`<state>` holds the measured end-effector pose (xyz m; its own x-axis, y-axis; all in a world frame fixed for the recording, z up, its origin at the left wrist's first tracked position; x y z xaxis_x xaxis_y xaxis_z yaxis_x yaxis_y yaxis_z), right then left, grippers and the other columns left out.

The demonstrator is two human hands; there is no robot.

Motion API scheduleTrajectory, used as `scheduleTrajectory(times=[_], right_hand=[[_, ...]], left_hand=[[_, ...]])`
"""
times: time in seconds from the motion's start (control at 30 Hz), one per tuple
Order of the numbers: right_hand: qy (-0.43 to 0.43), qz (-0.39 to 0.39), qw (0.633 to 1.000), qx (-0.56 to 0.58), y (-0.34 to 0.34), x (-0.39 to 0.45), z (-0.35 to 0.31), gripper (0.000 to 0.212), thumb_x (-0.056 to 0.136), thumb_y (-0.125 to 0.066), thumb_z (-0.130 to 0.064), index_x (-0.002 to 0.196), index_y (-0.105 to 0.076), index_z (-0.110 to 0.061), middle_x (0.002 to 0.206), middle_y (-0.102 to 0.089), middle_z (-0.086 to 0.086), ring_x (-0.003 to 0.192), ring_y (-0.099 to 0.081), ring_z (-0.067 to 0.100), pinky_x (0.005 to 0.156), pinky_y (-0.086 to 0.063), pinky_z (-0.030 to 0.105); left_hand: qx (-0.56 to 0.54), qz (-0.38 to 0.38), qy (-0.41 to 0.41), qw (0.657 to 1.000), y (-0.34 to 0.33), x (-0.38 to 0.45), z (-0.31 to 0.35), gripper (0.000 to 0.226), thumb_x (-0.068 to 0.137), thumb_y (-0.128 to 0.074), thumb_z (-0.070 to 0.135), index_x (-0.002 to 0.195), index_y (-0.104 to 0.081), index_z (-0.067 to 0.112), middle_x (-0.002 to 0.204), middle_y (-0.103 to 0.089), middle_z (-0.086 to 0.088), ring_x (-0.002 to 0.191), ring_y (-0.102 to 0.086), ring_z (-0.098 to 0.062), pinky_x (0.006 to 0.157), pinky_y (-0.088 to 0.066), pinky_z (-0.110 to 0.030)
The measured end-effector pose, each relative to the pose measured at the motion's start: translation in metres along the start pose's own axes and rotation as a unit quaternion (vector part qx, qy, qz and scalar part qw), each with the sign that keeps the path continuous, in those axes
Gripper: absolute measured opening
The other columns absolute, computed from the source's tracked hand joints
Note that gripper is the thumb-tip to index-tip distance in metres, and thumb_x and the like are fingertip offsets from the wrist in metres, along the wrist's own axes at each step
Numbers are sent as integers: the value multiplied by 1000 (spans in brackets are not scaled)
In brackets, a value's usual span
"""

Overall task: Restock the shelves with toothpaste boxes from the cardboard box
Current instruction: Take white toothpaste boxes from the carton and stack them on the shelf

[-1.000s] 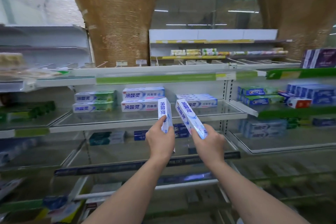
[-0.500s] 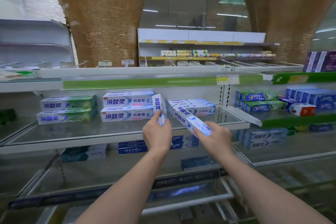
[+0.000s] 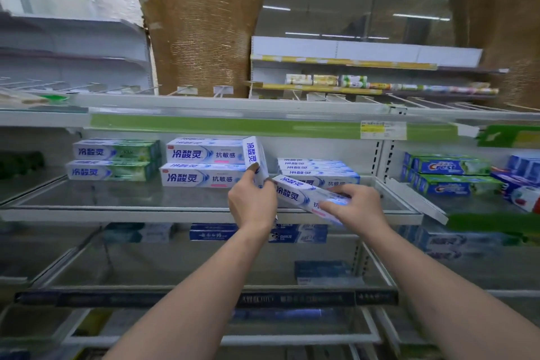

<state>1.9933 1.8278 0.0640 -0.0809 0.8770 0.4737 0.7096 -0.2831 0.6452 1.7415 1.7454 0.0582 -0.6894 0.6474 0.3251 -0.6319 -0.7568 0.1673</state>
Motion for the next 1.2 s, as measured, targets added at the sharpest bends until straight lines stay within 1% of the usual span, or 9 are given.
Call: scheduleTrajectory(times=[0.23,0.47,0.63,0.77,0.9,1.0,1.03,1.13,1.2], right_hand=[[8,-40,999,3,3,26,28,54,72,-83,-46,118,-72,-20,119,-71,-3,112,-63,16,97,-45,27],[23,-20,999,26,9,48,46,36,75,-82,-38,107,-74,-21,127,-61,6,114,-58,22,90,-36,19],[11,-21,998,-51,5,65,52,39,83,-73,-45,115,-71,-23,126,-58,5,120,-48,25,98,-37,28],[19,1,999,-47,3,73,55,35,84,-71,-42,112,-72,-20,122,-58,1,122,-43,24,100,-34,29],[33,13,997,-61,1,75,53,32,85,-70,-39,109,-72,-19,119,-61,-1,118,-45,22,95,-34,28],[35,14,997,-69,1,76,54,32,85,-69,-40,109,-72,-20,118,-62,-2,118,-45,22,96,-33,27],[36,13,997,-71,1,76,54,32,84,-69,-41,109,-72,-21,118,-63,-2,118,-45,21,96,-34,28],[36,15,997,-60,3,77,54,34,81,-71,-49,106,-72,-25,115,-62,-4,118,-46,21,98,-35,30],[23,25,999,-40,8,77,55,37,80,-69,-57,103,-72,-28,113,-61,-5,118,-46,21,101,-37,32]], left_hand=[[7,37,8,999,-15,-18,11,46,90,-63,32,136,-60,35,117,-69,-6,94,-67,-31,84,-59,-44],[28,63,2,998,-18,-26,18,48,90,-63,30,137,-60,33,124,-68,-7,91,-69,-29,85,-58,-42],[35,64,-3,997,-25,-25,18,47,91,-63,29,138,-60,32,125,-68,-7,96,-68,-29,88,-57,-42],[48,59,5,997,-29,-17,12,46,92,-60,27,138,-59,32,117,-69,-8,84,-68,-24,71,-54,-28],[39,58,16,997,-31,-12,5,47,92,-60,23,139,-59,30,122,-67,-8,97,-65,-27,85,-55,-32],[28,56,23,998,-35,-10,3,44,95,-60,21,139,-59,27,117,-68,-10,76,-61,-15,58,-45,-9],[21,54,26,998,-38,-10,4,43,95,-60,22,138,-60,27,113,-68,-9,72,-60,-15,53,-41,-9],[-22,59,46,997,-43,-6,5,38,97,-57,25,134,-63,26,111,-68,-6,89,-64,-23,74,-48,-24],[-46,63,64,995,-47,-3,6,36,98,-50,22,130,-66,26,108,-67,-6,85,-64,-26,81,-51,-32]])
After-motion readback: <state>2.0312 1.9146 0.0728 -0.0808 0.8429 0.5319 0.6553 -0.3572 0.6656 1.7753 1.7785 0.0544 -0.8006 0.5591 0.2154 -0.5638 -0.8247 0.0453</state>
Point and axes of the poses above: each hand's wrist, its own x-axis towards the middle knuckle, its own y-axis out of the back of the hand, z = x × y, the point moved 10 cm from there along x, towards the middle knuckle
